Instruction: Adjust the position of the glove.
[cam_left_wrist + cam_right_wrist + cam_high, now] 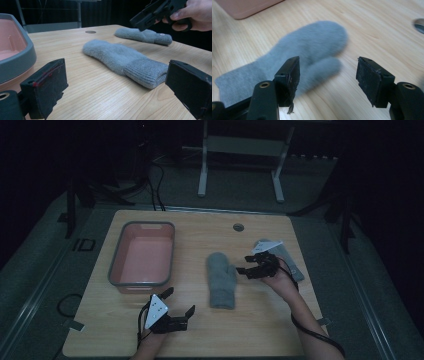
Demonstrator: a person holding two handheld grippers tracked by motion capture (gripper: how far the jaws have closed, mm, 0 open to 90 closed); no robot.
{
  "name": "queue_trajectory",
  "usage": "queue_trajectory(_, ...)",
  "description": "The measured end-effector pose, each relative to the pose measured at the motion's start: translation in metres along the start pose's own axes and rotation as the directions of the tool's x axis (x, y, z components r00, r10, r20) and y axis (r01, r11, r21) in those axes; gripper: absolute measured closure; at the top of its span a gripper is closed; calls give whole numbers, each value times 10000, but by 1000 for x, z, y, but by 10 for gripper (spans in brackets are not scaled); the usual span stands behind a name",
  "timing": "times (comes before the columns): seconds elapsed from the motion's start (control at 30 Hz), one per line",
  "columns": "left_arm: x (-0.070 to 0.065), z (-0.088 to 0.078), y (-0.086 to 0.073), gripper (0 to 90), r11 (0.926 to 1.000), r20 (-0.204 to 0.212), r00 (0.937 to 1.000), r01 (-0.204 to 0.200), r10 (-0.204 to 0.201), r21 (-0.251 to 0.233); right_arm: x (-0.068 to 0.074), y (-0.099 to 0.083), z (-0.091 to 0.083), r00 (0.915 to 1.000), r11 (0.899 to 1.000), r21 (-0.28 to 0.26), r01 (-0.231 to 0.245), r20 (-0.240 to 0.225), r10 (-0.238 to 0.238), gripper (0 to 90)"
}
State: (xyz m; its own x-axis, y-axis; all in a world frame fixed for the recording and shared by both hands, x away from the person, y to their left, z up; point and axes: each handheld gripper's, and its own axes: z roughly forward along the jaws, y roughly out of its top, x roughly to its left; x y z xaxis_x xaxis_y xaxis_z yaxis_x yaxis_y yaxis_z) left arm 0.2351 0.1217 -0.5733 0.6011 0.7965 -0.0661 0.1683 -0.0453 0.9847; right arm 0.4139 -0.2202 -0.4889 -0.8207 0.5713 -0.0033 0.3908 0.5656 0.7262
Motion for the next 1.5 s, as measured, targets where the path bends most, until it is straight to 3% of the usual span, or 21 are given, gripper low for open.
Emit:
queue_trajectory(0.2,0,0,0,42,10000,-12,10000,-35,35,13,-23,-13,-26,9976,9990,-252,-358,586,373,354)
queue_trajectory(0.27,0,0,0,42,10000,-12,10000,-31,31,12,-30,-18,-34,9937,9987,-267,-437,1018,462,358)
queue_trajectory(0.43,0,0,0,42,10000,-7,10000,3,-3,4,-52,-31,-48,9803,9954,-119,-952,1725,959,358)
queue_trajectory(0.6,0,0,0,42,10000,-1,10000,9,-9,0,-77,-49,-58,9586,9860,-332,-1635,2310,1667,360)
queue_trajectory(0.83,0,0,0,42,10000,3,10000,13,-13,6,-99,-73,-46,9414,9791,243,-2017,2806,1869,425)
queue_trajectory(0.97,0,0,0,42,10000,7,10000,4,-4,4,-103,-80,-37,9413,9790,457,-1986,2873,1775,437)
queue_trajectory(1.0,0,0,0,42,10000,12,10000,-1,1,5,-104,-86,-28,9405,9769,899,-1940,3001,1592,464)
queue_trajectory(1.03,0,0,0,42,10000,15,10000,-3,3,-5,-104,-89,-24,9427,9757,963,-1968,2920,1613,472)
queue_trajectory(1.1,0,0,0,42,10000,20,10000,-26,26,3,-105,-92,-22,9418,9757,795,-2042,2879,1737,533)
queue_trajectory(1.2,0,0,0,43,10000,12,10000,-65,65,12,-105,-93,-24,9350,9685,671,-2397,2846,2116,708)
queue_trajectory(1.27,0,0,0,43,10000,7,10000,-36,36,13,-103,-90,-26,9240,9607,626,-2705,2972,2408,790)
queue_trajectory(1.33,0,0,0,43,10000,-2,10000,1,-1,-9,-98,-86,-29,9089,9508,414,-3069,3091,2799,816)
queue_trajectory(1.4,0,0,0,42,10000,-6,10000,1,-1,-12,-91,-84,-33,8906,9403,10,-3404,3211,3221,821)
queue_trajectory(1.5,0,0,0,43,10000,-16,10000,-40,40,-9,-73,-80,-45,8551,9224,-770,-3786,3523,3804,822)
